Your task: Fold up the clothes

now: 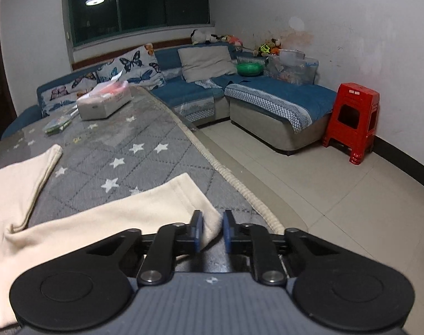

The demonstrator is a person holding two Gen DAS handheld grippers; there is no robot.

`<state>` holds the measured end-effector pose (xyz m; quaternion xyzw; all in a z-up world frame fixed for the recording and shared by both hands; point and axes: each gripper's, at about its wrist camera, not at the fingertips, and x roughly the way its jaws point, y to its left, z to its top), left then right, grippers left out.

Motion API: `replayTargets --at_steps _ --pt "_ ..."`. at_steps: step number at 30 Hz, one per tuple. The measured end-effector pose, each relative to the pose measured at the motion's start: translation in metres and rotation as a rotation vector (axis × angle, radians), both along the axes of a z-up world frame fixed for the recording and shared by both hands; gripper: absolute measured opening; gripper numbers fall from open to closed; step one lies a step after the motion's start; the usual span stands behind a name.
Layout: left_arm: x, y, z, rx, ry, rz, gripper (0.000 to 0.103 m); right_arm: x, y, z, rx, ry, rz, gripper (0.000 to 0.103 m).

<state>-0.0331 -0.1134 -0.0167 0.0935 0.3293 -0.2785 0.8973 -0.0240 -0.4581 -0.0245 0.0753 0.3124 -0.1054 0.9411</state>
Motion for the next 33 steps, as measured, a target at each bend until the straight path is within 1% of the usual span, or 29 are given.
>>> replayTargets --at_steps 2,8,12,17,22,27,30,33 --pt "-0.001 -0.002 -0.002 0.010 0.000 -0.007 0.077 -0.003 0.000 0.006 0.007 -0.027 0.006 0.006" --pt "-0.002 -0.008 -0.003 0.008 -0.001 -0.036 0.077 -0.012 0.003 0.028 0.002 -0.094 0.036 0.005" --pt "-0.001 -0.016 -0.010 0.032 0.003 -0.050 0.077 -0.014 0.010 0.044 -0.005 -0.130 0.069 0.005" --pt "0.000 -0.013 -0.007 0.010 -0.004 -0.041 0.077 -0.018 0.029 0.077 -0.020 -0.189 0.143 0.004" --pt "-0.001 0.006 0.006 -0.031 -0.032 0.006 0.077 -0.024 0.059 0.116 -0.024 -0.259 0.264 0.004" --pt "-0.002 0.039 0.016 -0.067 -0.060 0.094 0.077 -0.024 0.106 0.147 -0.040 -0.311 0.430 0.004" --pt "-0.004 0.063 0.019 -0.083 -0.069 0.159 0.077 -0.018 0.137 0.157 -0.035 -0.323 0.531 0.004" --pt "-0.008 0.085 0.020 -0.101 -0.072 0.216 0.077 -0.010 0.172 0.160 -0.028 -0.320 0.633 0.004"
